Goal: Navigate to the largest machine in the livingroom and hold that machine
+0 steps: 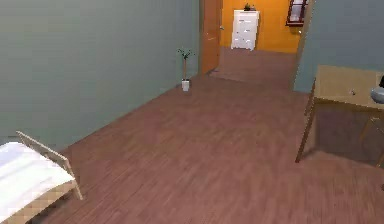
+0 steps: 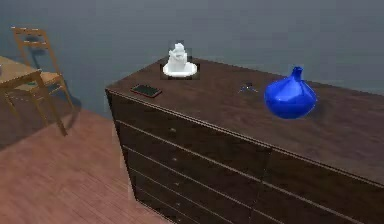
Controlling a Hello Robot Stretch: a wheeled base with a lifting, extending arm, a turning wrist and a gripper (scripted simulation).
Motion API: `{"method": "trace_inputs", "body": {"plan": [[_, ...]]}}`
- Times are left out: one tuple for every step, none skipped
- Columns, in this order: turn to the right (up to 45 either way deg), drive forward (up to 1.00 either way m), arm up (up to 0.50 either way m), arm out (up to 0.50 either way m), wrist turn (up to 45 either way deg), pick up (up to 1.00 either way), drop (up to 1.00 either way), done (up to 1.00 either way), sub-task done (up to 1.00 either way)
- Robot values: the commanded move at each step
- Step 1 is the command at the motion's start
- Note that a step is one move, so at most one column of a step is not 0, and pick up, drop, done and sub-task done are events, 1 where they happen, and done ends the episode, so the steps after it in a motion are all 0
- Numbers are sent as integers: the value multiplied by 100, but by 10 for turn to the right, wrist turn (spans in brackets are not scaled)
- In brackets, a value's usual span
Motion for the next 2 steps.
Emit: {"method": "trace_inputs", "body": {"plan": [[90,0,0,0,0,0,0,0,0],[0,100,0,0,0,0,0,0,0]]}}
